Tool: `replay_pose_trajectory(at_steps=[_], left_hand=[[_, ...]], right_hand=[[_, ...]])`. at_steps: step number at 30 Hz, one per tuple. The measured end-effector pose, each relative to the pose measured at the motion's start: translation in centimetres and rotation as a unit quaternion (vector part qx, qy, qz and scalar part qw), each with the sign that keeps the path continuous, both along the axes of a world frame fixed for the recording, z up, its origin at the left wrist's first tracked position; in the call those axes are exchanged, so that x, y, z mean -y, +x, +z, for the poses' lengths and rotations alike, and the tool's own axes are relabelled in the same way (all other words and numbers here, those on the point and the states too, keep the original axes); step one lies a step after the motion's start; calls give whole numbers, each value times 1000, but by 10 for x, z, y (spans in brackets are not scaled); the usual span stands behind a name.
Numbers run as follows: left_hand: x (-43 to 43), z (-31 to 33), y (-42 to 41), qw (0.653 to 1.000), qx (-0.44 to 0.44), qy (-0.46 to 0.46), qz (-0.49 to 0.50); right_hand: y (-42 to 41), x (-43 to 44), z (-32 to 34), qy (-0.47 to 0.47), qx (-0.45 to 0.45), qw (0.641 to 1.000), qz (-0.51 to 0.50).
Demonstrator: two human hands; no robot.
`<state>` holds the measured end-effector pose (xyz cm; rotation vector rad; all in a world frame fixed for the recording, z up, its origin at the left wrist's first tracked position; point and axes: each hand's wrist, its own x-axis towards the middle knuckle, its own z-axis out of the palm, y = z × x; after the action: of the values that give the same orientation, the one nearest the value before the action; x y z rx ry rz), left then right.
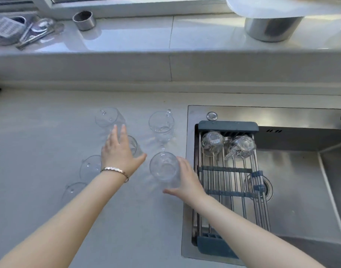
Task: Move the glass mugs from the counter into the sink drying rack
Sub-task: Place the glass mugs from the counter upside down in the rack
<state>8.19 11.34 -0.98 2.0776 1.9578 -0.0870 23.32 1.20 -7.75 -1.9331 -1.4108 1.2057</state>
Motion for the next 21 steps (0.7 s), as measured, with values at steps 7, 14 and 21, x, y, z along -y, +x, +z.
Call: replay_pose_trajectory(at_steps=[7, 14, 21], left_hand=[[-8, -4, -9, 997, 34, -58, 35], [47, 3, 12, 990, 120, -73, -23], [93, 9, 33, 977, 168, -82, -101]], right_hand=[[0, 14, 9, 6, -71, 993, -93], [84, 74, 40, -37, -3, 991, -132], [119, 39, 17, -218, 234, 943, -92]])
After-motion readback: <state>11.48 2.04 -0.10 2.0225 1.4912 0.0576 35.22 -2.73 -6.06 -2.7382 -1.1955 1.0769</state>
